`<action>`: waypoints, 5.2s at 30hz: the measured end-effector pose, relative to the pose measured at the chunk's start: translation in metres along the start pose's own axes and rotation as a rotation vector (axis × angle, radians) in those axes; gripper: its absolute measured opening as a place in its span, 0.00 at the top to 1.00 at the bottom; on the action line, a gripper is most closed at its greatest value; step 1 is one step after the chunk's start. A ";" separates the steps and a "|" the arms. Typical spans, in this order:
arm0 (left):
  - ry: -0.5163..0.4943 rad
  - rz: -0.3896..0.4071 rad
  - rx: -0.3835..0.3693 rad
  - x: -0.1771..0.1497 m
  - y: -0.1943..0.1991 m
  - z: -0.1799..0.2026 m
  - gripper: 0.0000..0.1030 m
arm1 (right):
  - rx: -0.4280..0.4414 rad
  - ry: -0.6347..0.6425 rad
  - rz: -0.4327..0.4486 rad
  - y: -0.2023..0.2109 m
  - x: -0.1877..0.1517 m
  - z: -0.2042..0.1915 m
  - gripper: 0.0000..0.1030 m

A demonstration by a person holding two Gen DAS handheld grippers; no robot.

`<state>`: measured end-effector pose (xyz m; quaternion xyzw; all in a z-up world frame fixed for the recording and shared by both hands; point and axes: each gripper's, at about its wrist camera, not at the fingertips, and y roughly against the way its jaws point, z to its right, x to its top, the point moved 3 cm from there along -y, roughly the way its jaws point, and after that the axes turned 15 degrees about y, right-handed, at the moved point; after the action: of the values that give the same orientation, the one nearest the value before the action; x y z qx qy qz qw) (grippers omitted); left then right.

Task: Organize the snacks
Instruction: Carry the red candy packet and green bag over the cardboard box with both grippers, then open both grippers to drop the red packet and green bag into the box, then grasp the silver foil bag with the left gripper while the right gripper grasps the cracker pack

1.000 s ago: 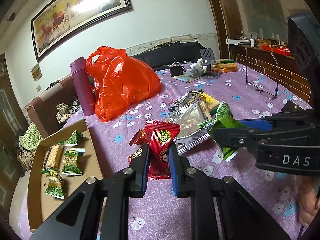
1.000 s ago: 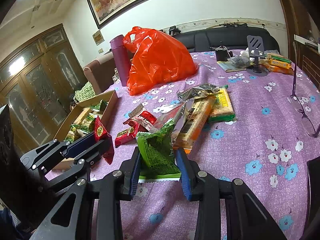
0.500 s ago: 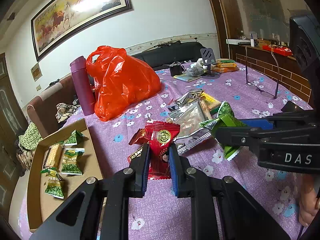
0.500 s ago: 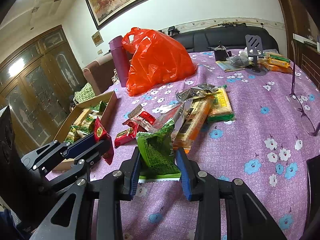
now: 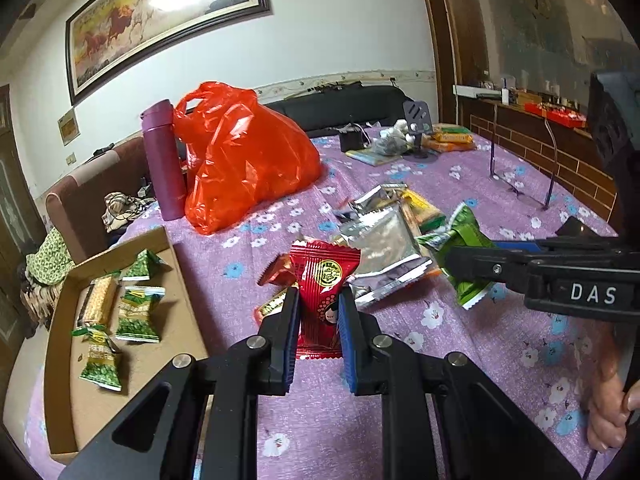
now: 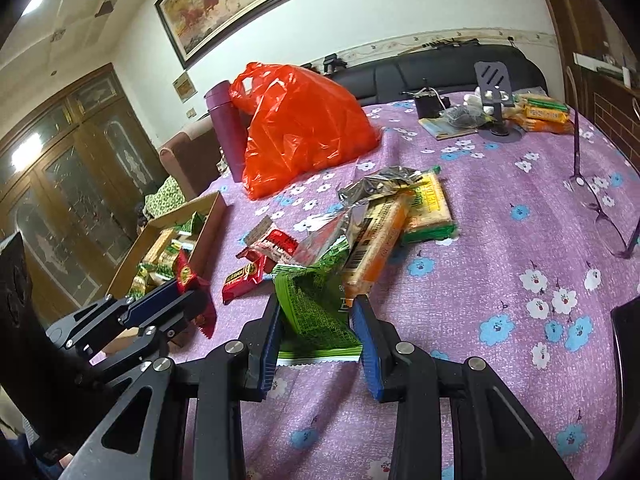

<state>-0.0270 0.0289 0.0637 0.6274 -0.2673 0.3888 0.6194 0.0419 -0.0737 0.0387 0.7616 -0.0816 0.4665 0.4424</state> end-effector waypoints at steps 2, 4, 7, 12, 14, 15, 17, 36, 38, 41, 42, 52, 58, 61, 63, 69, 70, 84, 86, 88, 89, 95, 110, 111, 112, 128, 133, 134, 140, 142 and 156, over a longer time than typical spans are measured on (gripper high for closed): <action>0.012 0.015 0.003 0.004 0.005 -0.006 0.82 | -0.001 -0.009 0.002 0.002 0.002 -0.001 0.63; 0.040 0.023 0.005 0.008 0.010 -0.017 0.82 | -0.006 0.002 0.008 0.005 0.005 -0.007 0.63; 0.090 0.026 0.016 0.014 0.013 -0.037 0.82 | 0.013 0.014 0.009 0.008 0.010 -0.020 0.63; 0.179 0.046 0.084 0.019 0.022 -0.090 0.82 | 0.074 0.038 -0.010 -0.001 0.017 -0.050 0.62; 0.215 0.053 0.123 0.018 0.025 -0.115 0.82 | 0.100 0.045 -0.028 -0.008 0.018 -0.062 0.62; 0.230 0.054 0.141 0.018 0.026 -0.125 0.82 | 0.120 0.049 -0.038 -0.013 0.018 -0.069 0.62; 0.267 0.050 0.174 0.017 0.027 -0.147 0.82 | 0.145 0.061 -0.052 -0.020 0.019 -0.081 0.62; 0.459 -0.101 0.170 -0.011 -0.001 -0.229 0.82 | 0.290 0.184 -0.197 -0.124 0.034 -0.199 0.61; 0.457 -0.101 0.170 -0.011 -0.002 -0.229 0.82 | 0.279 0.202 -0.205 -0.132 0.033 -0.204 0.61; 0.461 -0.111 0.163 -0.011 -0.004 -0.229 0.82 | 0.285 0.210 -0.220 -0.140 0.029 -0.207 0.61; 0.461 -0.112 0.163 -0.011 -0.004 -0.229 0.82 | 0.286 0.212 -0.224 -0.143 0.029 -0.208 0.61; 0.473 -0.118 0.168 -0.011 -0.006 -0.230 0.70 | 0.278 0.229 -0.225 -0.144 0.026 -0.207 0.61; 0.476 -0.111 0.173 -0.011 -0.005 -0.231 0.60 | 0.279 0.235 -0.224 -0.141 0.025 -0.208 0.58; 0.481 -0.102 0.175 -0.011 -0.003 -0.232 0.54 | 0.275 0.235 -0.213 -0.137 0.026 -0.207 0.47; 0.482 -0.098 0.176 -0.011 -0.002 -0.233 0.54 | 0.272 0.234 -0.201 -0.132 0.028 -0.206 0.47; 0.480 -0.097 0.182 -0.011 -0.002 -0.232 0.54 | 0.267 0.210 -0.170 -0.117 0.034 -0.197 0.47; 0.480 -0.096 0.182 -0.011 -0.002 -0.232 0.54 | 0.266 0.207 -0.165 -0.115 0.035 -0.196 0.47; 0.435 -0.054 0.196 -0.009 0.007 -0.224 0.49 | 0.220 0.109 -0.101 -0.080 0.052 -0.140 0.46; 0.441 -0.056 0.191 -0.008 0.009 -0.223 0.49 | 0.203 0.086 -0.083 -0.071 0.056 -0.125 0.46; 0.443 -0.056 0.177 -0.006 0.012 -0.220 0.49 | 0.186 0.056 -0.057 -0.060 0.061 -0.106 0.46; 0.436 -0.051 0.174 -0.003 0.014 -0.217 0.49 | 0.171 0.037 -0.042 -0.053 0.064 -0.093 0.46; 0.372 -0.039 0.126 0.013 0.022 -0.182 0.48 | 0.094 -0.087 0.024 -0.026 0.067 -0.022 0.42; 0.215 -0.355 -0.311 0.030 -0.049 -0.009 0.31 | 0.054 -0.398 0.013 -0.024 0.033 0.083 0.43; 0.204 -0.367 -0.306 0.031 -0.056 -0.001 0.31 | 0.052 -0.396 0.017 -0.024 0.034 0.083 0.43; 0.193 -0.369 -0.294 0.031 -0.064 0.007 0.31 | 0.051 -0.395 0.022 -0.022 0.035 0.082 0.42; 0.282 -0.470 -0.334 0.019 -0.132 0.025 0.44 | 0.039 -0.391 0.013 -0.022 0.031 0.085 0.41; 0.338 -0.390 -0.361 0.032 -0.116 0.002 0.44 | 0.042 -0.403 -0.037 -0.039 0.024 0.087 0.41; 0.355 -0.378 -0.373 0.035 -0.114 -0.003 0.44 | 0.046 -0.407 -0.046 -0.042 0.023 0.087 0.41; 0.410 -0.308 -0.336 0.047 -0.110 -0.026 0.44 | 0.042 -0.354 -0.102 -0.071 0.022 0.072 0.42; 0.410 -0.299 -0.329 0.049 -0.109 -0.027 0.44 | 0.071 -0.326 -0.118 -0.082 0.023 0.061 0.50; 0.411 -0.279 -0.317 0.053 -0.106 -0.037 0.44 | -0.013 -0.471 -0.206 -0.040 -0.012 0.102 0.65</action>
<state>0.0833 0.0827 0.0437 0.4618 -0.1048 0.3721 0.7983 0.1220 -0.1302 -0.0124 0.8507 -0.1071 0.2282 0.4612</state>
